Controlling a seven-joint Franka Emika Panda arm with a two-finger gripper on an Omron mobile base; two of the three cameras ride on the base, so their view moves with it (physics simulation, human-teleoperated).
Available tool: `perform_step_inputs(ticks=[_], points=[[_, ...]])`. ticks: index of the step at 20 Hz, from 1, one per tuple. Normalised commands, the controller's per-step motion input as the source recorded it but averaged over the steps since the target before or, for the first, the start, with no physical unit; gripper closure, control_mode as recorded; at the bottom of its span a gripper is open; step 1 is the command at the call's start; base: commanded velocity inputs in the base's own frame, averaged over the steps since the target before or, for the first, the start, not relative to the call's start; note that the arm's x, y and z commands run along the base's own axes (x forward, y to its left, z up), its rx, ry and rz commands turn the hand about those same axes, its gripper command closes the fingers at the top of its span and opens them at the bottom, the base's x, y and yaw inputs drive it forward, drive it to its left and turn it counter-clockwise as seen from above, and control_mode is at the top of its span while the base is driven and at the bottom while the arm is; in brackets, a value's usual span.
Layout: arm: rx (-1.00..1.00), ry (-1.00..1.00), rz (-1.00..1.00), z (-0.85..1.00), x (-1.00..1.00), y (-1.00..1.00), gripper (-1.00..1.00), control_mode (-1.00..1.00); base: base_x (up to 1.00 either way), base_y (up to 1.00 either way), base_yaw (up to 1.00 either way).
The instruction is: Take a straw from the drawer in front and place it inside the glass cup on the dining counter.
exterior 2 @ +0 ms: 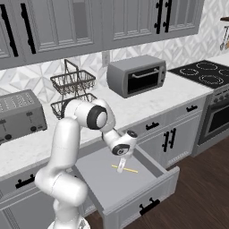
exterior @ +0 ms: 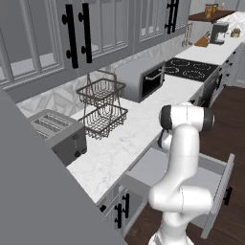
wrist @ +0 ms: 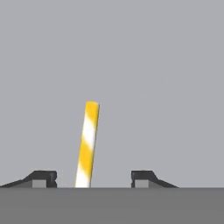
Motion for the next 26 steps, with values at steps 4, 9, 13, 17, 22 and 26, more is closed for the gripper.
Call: perform_step_inputs(ticks=[4, 9, 13, 17, 22, 26], points=[[0.0, -0.01, -0.01, -0.5, -0.14, 0.0, -1.0, -1.0, 0.0, 0.0, 0.0], [0.0, -0.02, -0.01, -0.61, -0.16, 0.0, 1.0, -1.0, 0.0, 0.0, 0.0], [0.0, -0.1, 0.0, -0.44, -0.2, 0.0, 1.0, -1.0, 0.0, 0.0, 0.0], [0.0, -0.16, -0.03, -0.17, -0.32, -0.07, 1.0, -1.0, 0.0, 0.0, 0.0], [0.01, -0.11, -0.08, 0.0, -0.34, -0.19, 1.0, -1.0, 0.0, 0.0, 0.0], [0.0, -0.04, -0.07, 0.0, -0.23, -0.13, 1.0, -1.0, 0.0, 0.0, 0.0]])
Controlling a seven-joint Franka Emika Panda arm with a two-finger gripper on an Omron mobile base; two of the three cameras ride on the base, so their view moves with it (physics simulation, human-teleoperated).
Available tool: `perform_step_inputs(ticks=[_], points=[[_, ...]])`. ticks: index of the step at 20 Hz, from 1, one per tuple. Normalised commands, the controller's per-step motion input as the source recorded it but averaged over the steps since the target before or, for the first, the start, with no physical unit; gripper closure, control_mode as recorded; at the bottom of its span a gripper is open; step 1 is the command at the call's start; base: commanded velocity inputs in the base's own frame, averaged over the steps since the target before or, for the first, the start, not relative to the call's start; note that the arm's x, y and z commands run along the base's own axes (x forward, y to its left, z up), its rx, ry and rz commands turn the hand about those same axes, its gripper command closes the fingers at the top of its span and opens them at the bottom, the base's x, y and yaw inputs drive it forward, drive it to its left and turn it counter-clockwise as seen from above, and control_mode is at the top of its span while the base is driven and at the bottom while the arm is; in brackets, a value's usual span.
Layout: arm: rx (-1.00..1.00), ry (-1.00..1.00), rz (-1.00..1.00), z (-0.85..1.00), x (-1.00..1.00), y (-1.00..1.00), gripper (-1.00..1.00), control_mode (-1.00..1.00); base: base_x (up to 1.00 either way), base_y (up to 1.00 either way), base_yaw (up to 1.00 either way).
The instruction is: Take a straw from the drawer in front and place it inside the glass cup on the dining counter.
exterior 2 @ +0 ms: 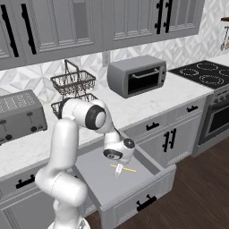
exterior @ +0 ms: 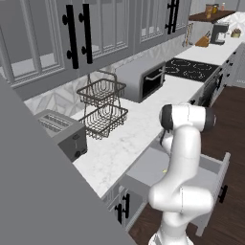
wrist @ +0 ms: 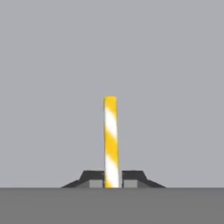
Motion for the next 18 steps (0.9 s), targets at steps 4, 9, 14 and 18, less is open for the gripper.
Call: perform_step_inputs(ticks=[4, 9, 14, 18], points=[[0.0, -0.02, -0.05, 0.35, -0.14, -0.26, 1.0, -1.0, 0.0, 0.0, 0.0], [0.0, -0.07, 0.0, 0.93, -0.08, -0.22, 1.0, -1.0, 0.0, 0.0, 0.0], [0.0, -0.08, 0.0, 1.0, -0.09, -0.06, 1.0, -1.0, 0.0, 0.0, 0.0], [0.0, 0.0, -0.01, 1.0, -0.12, -0.17, 1.0, -1.0, 0.0, 0.0, 0.0]])
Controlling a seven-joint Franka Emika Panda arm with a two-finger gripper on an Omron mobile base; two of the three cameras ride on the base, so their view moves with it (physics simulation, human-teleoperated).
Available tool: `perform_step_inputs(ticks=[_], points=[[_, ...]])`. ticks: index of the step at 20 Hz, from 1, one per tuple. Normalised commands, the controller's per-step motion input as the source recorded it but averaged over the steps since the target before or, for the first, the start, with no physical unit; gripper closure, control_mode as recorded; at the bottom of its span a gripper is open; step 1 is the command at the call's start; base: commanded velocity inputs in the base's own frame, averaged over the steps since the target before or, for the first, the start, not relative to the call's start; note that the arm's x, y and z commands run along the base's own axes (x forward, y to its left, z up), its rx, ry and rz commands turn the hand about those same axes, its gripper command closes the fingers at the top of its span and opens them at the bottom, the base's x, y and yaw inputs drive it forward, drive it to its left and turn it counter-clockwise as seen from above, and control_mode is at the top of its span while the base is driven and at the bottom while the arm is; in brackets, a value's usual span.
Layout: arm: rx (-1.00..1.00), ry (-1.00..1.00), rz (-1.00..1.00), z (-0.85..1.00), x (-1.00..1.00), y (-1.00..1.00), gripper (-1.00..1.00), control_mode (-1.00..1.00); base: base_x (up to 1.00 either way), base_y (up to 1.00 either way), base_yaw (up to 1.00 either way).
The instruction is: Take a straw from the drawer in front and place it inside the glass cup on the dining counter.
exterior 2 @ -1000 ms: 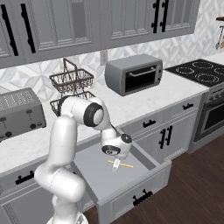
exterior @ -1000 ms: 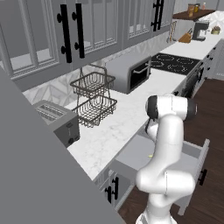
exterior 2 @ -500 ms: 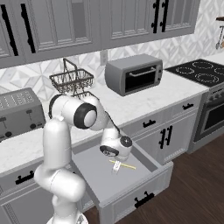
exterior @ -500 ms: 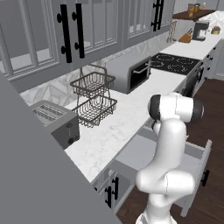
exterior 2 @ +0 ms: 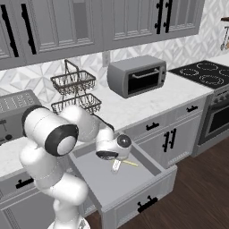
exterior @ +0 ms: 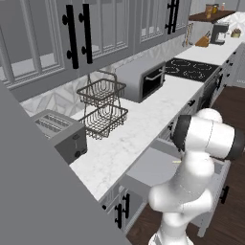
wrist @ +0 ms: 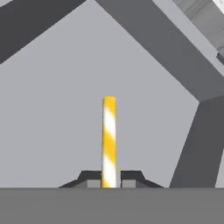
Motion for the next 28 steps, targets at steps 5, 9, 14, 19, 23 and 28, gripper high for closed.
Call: perform_step_inputs(ticks=[5, 9, 14, 19, 23, 28], points=[[0.0, 0.07, -0.07, 1.0, -0.01, -0.26, 1.0, -1.0, 0.0, 0.0, 0.0], [0.0, 0.18, -0.09, 1.0, 0.0, -0.27, 1.0, -1.0, 0.0, 0.0, 0.0], [0.0, 0.19, -0.04, 1.0, -0.04, -0.31, 1.0, -1.0, 0.0, 0.0, 0.0], [0.04, 0.18, -0.01, 1.0, -0.2, -0.22, 1.0, -1.0, 0.0, 0.0, 0.0], [0.09, 0.04, 0.0, 1.0, -0.38, 0.0, 1.0, -1.0, 0.0, 0.0, 0.0], [0.1, 0.0, 0.0, 0.89, -0.55, 0.0, 1.0, -1.0, 0.0, 0.0, 0.0]])
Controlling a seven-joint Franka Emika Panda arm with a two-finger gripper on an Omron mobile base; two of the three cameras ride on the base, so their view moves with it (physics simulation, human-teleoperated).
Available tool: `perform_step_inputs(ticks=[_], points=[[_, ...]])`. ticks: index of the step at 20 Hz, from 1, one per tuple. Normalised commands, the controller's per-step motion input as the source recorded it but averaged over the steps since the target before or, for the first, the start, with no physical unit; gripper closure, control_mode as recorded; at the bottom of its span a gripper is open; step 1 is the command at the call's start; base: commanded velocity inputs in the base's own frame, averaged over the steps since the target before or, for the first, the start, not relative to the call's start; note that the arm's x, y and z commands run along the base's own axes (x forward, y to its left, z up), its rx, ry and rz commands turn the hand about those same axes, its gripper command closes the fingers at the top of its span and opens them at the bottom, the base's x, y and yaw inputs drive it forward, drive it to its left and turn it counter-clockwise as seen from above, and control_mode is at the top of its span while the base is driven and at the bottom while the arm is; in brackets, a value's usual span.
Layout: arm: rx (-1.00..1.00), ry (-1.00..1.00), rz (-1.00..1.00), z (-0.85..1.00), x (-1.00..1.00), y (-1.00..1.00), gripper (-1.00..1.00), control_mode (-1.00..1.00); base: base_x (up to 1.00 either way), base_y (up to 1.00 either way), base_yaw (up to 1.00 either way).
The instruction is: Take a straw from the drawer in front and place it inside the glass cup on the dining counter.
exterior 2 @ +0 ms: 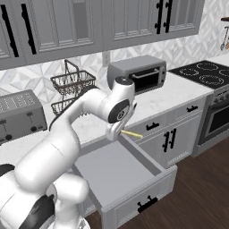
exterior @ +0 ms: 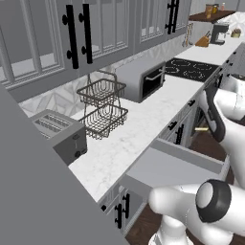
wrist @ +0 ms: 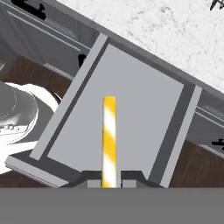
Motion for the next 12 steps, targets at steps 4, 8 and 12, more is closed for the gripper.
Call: perform_step_inputs(ticks=[4, 8, 12], points=[[0.07, -0.05, 0.0, 0.79, -0.53, 0.0, 1.0, -1.0, 0.0, 0.0, 0.0], [0.03, -0.02, -0.02, 0.65, -0.47, 0.04, 1.0, -1.0, 0.0, 0.0, 0.0], [-0.01, -0.01, -0.07, 0.23, -0.35, 0.19, 1.0, -1.0, 0.0, 0.0, 0.0]])
